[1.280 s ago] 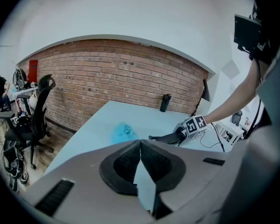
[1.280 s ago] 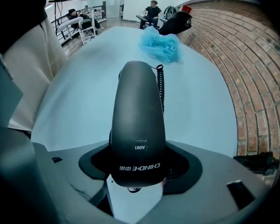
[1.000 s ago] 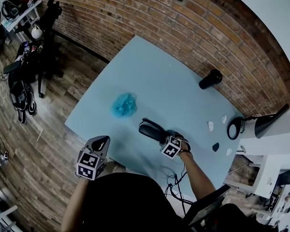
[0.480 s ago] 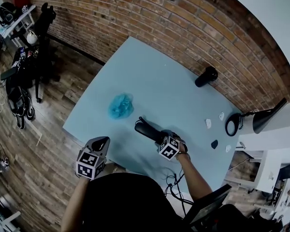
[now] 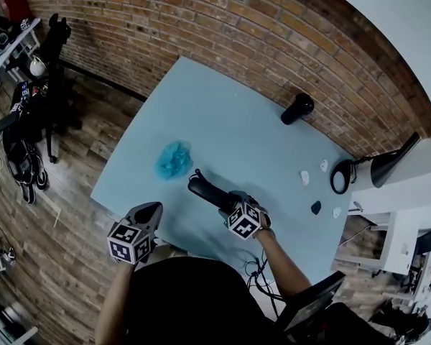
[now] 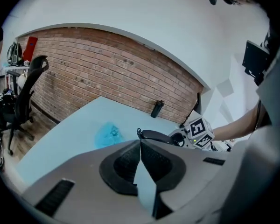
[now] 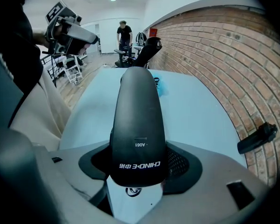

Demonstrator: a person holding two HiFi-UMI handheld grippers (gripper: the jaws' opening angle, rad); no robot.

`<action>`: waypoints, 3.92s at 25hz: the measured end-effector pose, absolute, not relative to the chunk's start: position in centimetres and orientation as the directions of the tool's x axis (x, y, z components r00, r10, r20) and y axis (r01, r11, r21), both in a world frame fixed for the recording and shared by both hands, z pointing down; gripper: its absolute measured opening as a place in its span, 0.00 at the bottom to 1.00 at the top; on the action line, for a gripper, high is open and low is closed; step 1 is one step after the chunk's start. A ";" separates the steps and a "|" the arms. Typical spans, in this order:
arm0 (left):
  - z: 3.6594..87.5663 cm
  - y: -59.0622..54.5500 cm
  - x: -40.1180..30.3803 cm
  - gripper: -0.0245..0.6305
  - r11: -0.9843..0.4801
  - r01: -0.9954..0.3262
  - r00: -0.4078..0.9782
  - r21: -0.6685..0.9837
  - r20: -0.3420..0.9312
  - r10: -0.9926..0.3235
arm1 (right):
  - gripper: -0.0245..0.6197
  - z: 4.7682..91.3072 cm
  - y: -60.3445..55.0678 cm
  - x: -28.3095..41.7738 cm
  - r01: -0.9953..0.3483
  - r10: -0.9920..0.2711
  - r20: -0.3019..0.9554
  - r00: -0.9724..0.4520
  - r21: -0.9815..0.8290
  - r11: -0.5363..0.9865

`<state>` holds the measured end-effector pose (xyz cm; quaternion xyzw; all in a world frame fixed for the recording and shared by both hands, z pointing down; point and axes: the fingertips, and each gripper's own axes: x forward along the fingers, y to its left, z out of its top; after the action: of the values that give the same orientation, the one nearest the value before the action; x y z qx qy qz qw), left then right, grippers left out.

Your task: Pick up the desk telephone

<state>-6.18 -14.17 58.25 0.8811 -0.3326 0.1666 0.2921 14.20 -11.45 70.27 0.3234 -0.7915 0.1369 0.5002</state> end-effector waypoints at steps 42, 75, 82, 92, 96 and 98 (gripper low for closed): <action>52.8 -12.9 1.8 0.64 -0.214 0.136 0.957 0.967 -0.185 -0.226 | 0.49 57.5 -10.5 3.9 -0.812 -0.599 0.753 -0.271 0.156 0.563; 56.2 -11.4 -0.5 0.49 -0.116 0.068 0.959 0.991 -0.097 -0.267 | 0.50 59.0 -7.7 0.5 -0.796 -0.591 0.734 -0.335 0.115 0.594; 56.3 -11.6 -0.4 0.49 -0.116 0.066 0.963 0.991 -0.094 -0.253 | 0.50 59.2 -7.9 0.6 -0.795 -0.589 0.733 -0.341 0.110 0.596; 55.4 -11.4 0.5 0.49 -0.156 0.091 0.961 0.984 -0.128 -0.243 | 0.50 58.5 -7.7 1.1 -0.785 -0.622 0.679 -0.391 0.107 0.610; 55.2 -11.4 0.5 0.49 -0.166 0.089 0.967 0.982 -0.125 -0.221 | 0.50 57.9 -7.9 1.0 -0.788 -0.655 0.618 -0.435 0.091 0.609; 55.2 -11.4 0.6 0.49 -0.159 0.094 0.968 0.983 -0.128 -0.216 | 0.50 57.5 -7.9 1.1 -0.790 -0.666 0.588 -0.459 0.072 0.609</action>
<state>0.62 -11.40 55.16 0.7519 -0.0405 -0.1198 0.6470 1.05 -7.91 57.52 0.4295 -0.8475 0.1060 0.2934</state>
